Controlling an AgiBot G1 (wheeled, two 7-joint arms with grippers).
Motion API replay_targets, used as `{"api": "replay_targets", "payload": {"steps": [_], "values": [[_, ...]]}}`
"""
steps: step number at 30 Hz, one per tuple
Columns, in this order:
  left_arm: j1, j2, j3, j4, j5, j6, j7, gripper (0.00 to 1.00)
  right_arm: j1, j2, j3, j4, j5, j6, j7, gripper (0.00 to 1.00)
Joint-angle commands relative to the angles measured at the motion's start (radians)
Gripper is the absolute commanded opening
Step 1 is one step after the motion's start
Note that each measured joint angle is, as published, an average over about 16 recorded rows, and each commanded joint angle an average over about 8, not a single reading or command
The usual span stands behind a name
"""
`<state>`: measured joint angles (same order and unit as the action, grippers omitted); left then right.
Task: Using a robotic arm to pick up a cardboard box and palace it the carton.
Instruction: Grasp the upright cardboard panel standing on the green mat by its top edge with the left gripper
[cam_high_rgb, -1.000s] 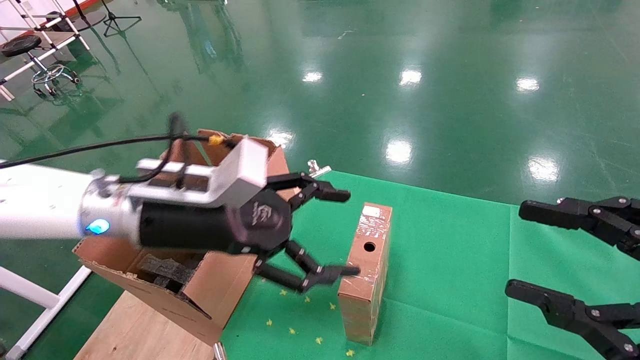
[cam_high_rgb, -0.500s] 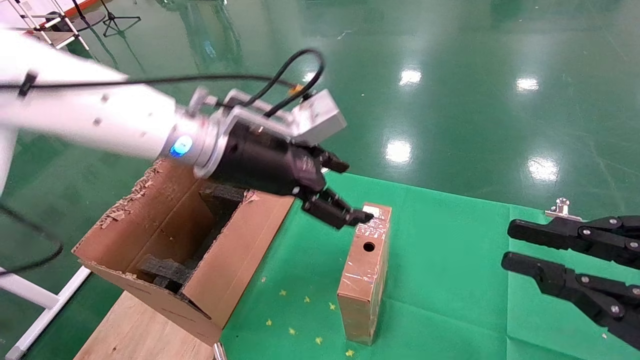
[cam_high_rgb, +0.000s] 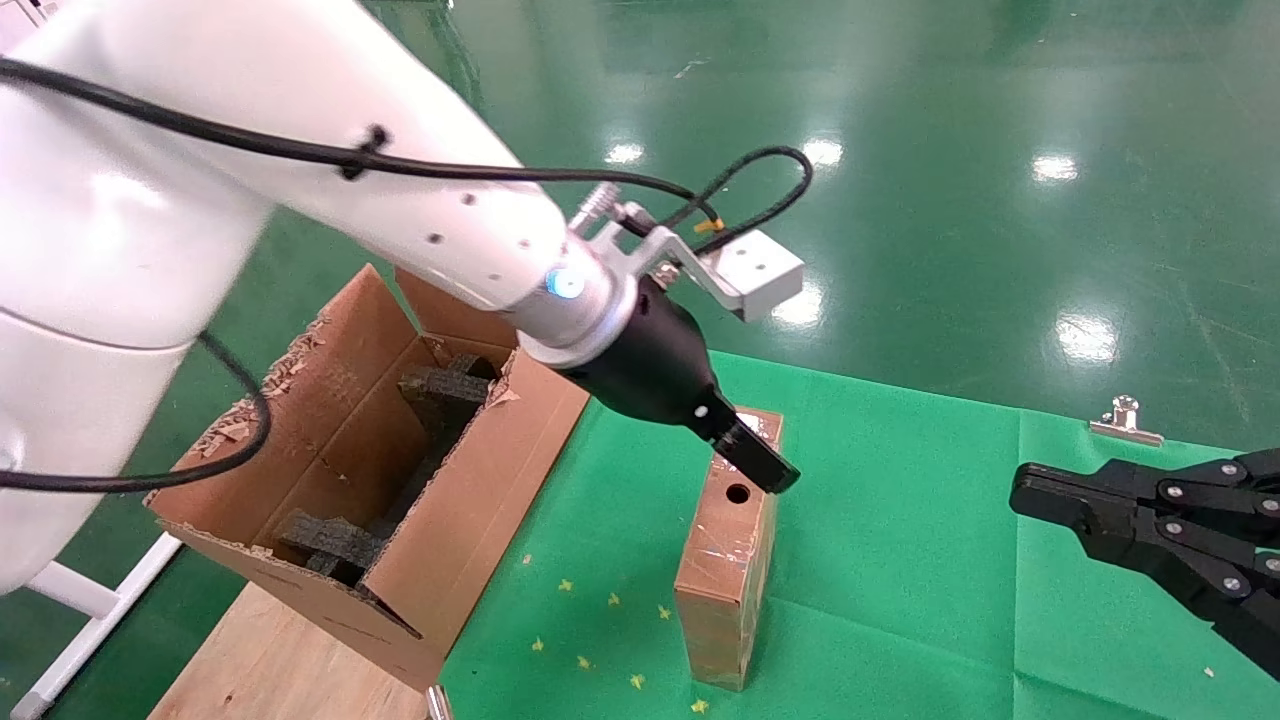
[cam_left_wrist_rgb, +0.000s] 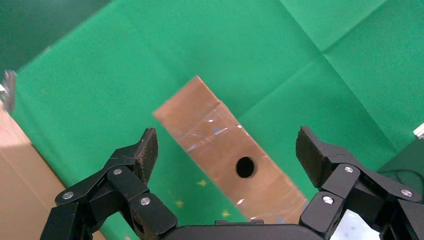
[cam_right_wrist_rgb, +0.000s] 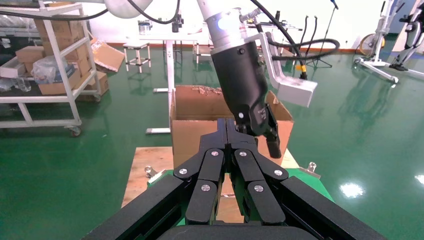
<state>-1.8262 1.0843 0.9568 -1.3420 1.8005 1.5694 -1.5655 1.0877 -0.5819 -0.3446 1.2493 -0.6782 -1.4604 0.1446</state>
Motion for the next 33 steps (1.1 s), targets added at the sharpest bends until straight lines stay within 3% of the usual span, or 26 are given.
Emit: {"api": "replay_targets", "payload": {"steps": [1, 8, 16, 17, 21, 22, 25, 29, 30, 33], "values": [[-0.02, 0.028, 0.044, 0.002, 0.015, 0.004, -0.066, 1.0, 0.0, 0.0, 0.0, 0.0, 0.0, 0.0, 0.0, 0.0], [-0.033, 0.064, 0.151, 0.017, -0.006, -0.002, -0.203, 1.0, 0.0, 0.0, 0.0, 0.0, 0.0, 0.0, 0.0, 0.0], [-0.022, 0.089, 0.206, 0.037, -0.02, -0.02, -0.259, 1.0, 0.0, 0.0, 0.0, 0.0, 0.0, 0.0, 0.0, 0.0], [-0.022, 0.09, 0.209, 0.039, -0.019, -0.021, -0.261, 1.0, 0.0, 0.0, 0.0, 0.0, 0.0, 0.0, 0.0, 0.04], [-0.024, 0.095, 0.222, 0.046, -0.013, -0.022, -0.266, 1.0, 0.0, 0.0, 0.0, 0.0, 0.0, 0.0, 0.0, 0.54], [-0.024, 0.095, 0.225, 0.048, -0.012, -0.021, -0.267, 0.93, 0.0, 0.0, 0.0, 0.0, 0.0, 0.0, 0.0, 0.66], [-0.026, 0.096, 0.23, 0.051, -0.009, -0.02, -0.267, 0.55, 0.0, 0.0, 0.0, 0.0, 0.0, 0.0, 0.0, 1.0], [-0.026, 0.096, 0.231, 0.052, -0.008, -0.02, -0.267, 0.05, 0.0, 0.0, 0.0, 0.0, 0.0, 0.0, 0.0, 1.0], [-0.026, 0.096, 0.23, 0.051, -0.009, -0.02, -0.267, 0.0, 0.0, 0.0, 0.0, 0.0, 0.0, 0.0, 0.0, 1.0], [-0.026, 0.096, 0.228, 0.05, -0.01, -0.02, -0.267, 0.0, 0.0, 0.0, 0.0, 0.0, 0.0, 0.0, 0.0, 1.0]]}}
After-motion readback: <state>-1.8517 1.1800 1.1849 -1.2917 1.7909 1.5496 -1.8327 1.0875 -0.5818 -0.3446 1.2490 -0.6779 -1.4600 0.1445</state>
